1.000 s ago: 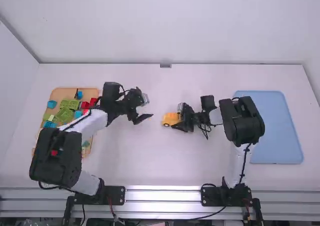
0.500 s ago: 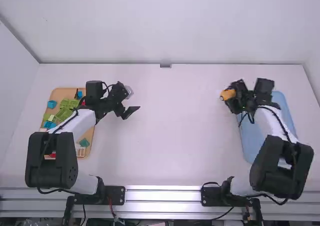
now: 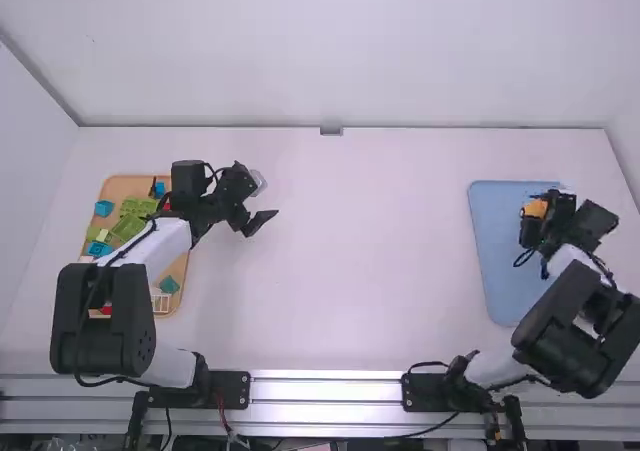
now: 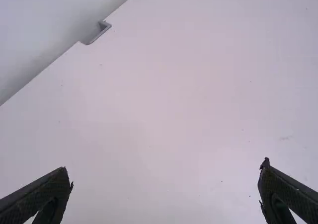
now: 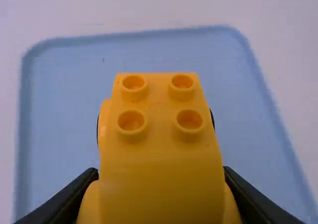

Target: Assemble lego blocks to make yellow taxi

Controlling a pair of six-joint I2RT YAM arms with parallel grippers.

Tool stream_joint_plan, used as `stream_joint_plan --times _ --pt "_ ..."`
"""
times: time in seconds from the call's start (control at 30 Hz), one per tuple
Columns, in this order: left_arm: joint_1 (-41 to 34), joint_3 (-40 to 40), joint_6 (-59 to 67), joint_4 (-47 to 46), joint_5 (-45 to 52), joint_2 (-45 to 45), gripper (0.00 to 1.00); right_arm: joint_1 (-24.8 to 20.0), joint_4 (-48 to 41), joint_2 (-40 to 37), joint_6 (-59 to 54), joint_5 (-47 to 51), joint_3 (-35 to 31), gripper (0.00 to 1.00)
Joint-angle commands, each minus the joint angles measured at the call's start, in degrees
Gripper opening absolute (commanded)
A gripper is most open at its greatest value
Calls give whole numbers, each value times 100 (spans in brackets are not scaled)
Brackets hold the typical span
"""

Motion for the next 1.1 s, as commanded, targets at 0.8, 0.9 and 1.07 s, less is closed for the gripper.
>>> stream_joint_plan --times 0.8,0.9,1.07 --pt "-251 -33 -1757 -483 -1250 -1294 99 2070 -1333 -1882 334 2216 -105 99" --pt "-527 -39 -1790 -612 -2177 -1786 99 2524 -1547 -2446 315 2201 -105 99" --pt "-1169 -118 -1792 -616 -3458 -2350 99 3226 -1818 -3110 319 2199 -111 99"
